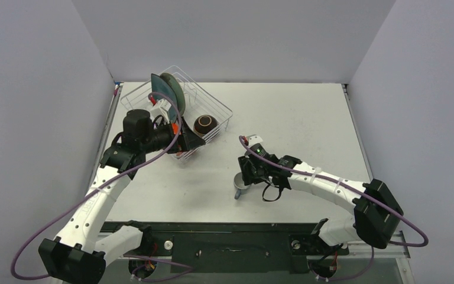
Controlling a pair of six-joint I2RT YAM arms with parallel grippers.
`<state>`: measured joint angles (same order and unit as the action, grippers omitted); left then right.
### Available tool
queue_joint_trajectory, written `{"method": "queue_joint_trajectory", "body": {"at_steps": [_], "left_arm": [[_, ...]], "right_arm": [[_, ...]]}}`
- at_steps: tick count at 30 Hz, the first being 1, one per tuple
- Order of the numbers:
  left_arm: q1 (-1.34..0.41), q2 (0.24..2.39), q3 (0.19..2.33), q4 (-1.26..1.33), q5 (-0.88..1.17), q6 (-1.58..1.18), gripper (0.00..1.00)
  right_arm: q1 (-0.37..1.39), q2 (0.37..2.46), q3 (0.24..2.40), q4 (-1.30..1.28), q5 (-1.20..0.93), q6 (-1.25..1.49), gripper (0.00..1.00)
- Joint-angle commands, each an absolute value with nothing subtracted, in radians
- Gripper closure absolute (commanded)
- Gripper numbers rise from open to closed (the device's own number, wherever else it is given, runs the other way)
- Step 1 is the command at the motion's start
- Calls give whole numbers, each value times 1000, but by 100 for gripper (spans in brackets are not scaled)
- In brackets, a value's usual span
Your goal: Load the mixed dishes into the dish rack
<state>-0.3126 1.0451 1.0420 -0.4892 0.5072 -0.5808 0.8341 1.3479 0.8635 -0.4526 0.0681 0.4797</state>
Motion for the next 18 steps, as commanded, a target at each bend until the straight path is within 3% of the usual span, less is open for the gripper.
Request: {"method": "queue_joint_trajectory", "body": {"at_steps": [1,6,9,11,18], "left_arm": [[-314,1007,1048,-449,538,-577,14],[-313,1002,1061,-466,539,-574,14],[-314,1008,1068,-470,546,-580,14],[-314,1012,1070,-461,559,-588,13],[-314,1032,1017,-374,653,-669,13]], "right_arm": [[868,1388,944,-495,203,459,55],[913,1444,980,-522,245,445,72],[942,1441,989,-513,290,436,93],[952,1423,994,-504,323,438,100],[940,1225,925,-361,380,441,100]]}}
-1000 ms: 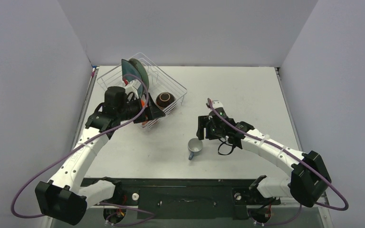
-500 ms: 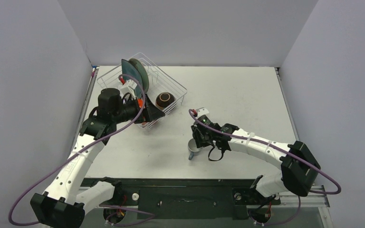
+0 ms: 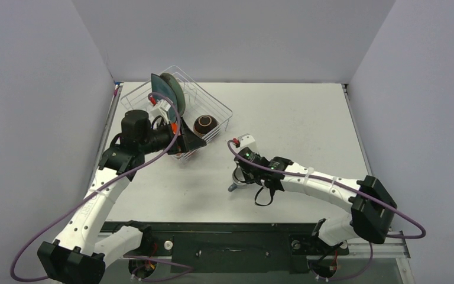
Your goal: Load the mixed dishes into the dish rack
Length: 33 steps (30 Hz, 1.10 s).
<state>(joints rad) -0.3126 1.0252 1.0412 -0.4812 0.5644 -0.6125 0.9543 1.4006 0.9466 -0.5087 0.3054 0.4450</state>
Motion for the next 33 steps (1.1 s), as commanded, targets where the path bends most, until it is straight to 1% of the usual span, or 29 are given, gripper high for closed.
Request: {"method": "queue_joint_trajectory", "body": {"at_steps": [1,3,4,5,6,7,8,10,12,14,18,22,27,29,31,33], "left_arm": [[-314,1034,1005,-329,671,-708,13],[-314,1041,960,-231,731,-787,14],[-314,1046,929,-192,775,-818,14],[-314,1047,912,-99,794,-885,15],[-315,1053,877,-57,836,-920,15],[-318,1056,861,65,856,-989,15],[-320,1064,836,117,889,-1016,14],[-331,1079,821,217,926,-1086,14],[-344,1093,821,269,953,-1113,13],[-361,1102,821,303,964,-1136,11],[-405,1117,817,336,950,-1168,9],[-438,1115,786,406,889,-1241,9],[-443,1067,769,411,796,-1265,8],[-452,1071,775,410,795,-1264,8],[-460,1088,768,436,814,-1298,8],[-470,1107,742,540,829,-1375,8]], "right_arm": [[937,1157,905,-293,369,434,100],[918,1050,841,-184,312,424,100],[893,1017,797,-150,246,422,100],[877,955,758,-83,204,424,100],[832,929,738,-51,95,428,100],[809,882,703,27,31,440,100],[759,864,687,64,-100,446,100],[712,831,663,140,-257,455,100],[696,812,655,172,-345,451,100],[689,788,639,210,-379,460,100],[683,721,568,401,-390,517,100],[680,713,509,571,-390,582,100],[678,709,497,634,-387,604,100],[677,707,495,658,-366,632,100],[677,709,475,752,-346,667,100],[677,726,444,846,-333,699,100]]}}
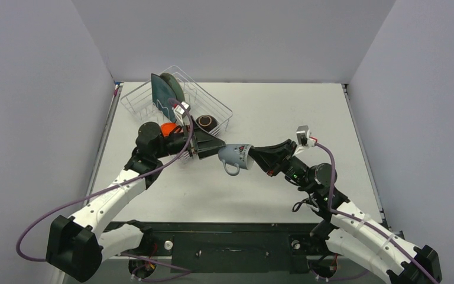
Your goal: Load the mixed dishes into the dish rack
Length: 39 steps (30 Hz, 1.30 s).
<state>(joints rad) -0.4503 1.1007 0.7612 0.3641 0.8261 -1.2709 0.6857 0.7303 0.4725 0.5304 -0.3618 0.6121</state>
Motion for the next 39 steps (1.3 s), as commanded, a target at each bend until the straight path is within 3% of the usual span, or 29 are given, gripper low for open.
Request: {"method": "queue_joint_trajectory", "body": {"at_steps": [1,6,11,17,30,35,39], "left_arm": [[-481,1124,727,620,836,-1402,8],[-545,1164,721,824,844,-1550,12],[-582,1164,740,820,831,-1560,17],[-600,1157,743,781,825,-1542,31],[-620,1112,772,649,813,-1460,17],[-631,1112,781,652,805,-1460,19],[-640,1112,792,651,805,-1459,28]], "right_arm": [[677,730,428,871,-327,706,100],[677,756,382,989,-289,715,100],[675,764,357,1027,-284,715,100],[671,766,351,1042,-306,724,100],[672,813,378,1069,-416,771,100],[673,831,375,1083,-430,787,100],[673,845,380,1090,-439,793,100]]}}
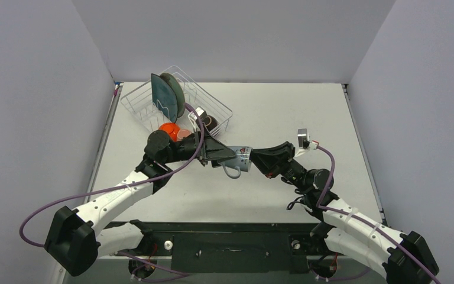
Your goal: Load the mixed dishes into the dish rack
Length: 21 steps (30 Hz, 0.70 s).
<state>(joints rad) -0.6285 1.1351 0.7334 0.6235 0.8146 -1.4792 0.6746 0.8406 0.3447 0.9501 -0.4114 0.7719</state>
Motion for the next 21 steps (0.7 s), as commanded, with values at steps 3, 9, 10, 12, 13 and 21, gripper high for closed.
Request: {"method": "queue_joint_trajectory", "body": {"at_steps": [3,9,10,12,13,21], "left_arm": [[-642,1110,793,649,805,-1458,35],[-643,1106,799,652,808,-1459,56],[-645,1106,802,654,809,-1459,62],[-645,1106,805,659,811,-1459,70],[-646,1104,807,661,811,-1460,75],[-644,1096,805,661,805,-1458,100]], "right_arm": [[673,857,383,1094,-445,797,100],[673,858,383,1089,-435,789,100],[673,859,386,1076,-434,786,100],[673,860,391,1058,-435,775,100],[672,861,393,1048,-436,770,100],[672,864,420,941,-412,736,83]]}}
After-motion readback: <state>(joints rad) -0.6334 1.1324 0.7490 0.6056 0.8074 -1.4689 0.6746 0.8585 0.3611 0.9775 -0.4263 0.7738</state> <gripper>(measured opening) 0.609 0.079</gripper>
